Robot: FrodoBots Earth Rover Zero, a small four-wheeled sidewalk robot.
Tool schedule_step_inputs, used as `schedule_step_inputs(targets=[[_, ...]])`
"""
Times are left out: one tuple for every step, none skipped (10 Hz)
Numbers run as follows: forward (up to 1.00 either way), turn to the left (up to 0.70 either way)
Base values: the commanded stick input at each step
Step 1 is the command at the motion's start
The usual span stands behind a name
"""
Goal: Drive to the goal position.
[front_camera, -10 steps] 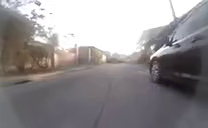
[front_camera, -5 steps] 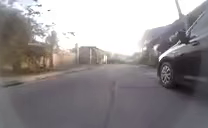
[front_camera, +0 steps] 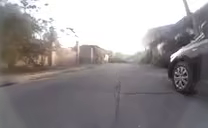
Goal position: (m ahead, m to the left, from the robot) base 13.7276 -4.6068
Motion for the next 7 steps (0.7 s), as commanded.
schedule_step_inputs(targets=[[1.0, 0.01], [1.0, 0.01], [1.0, 0.01], [1.0, 0.01], [1.0, 0.01], [1.0, 0.01], [1.0, 0.01]])
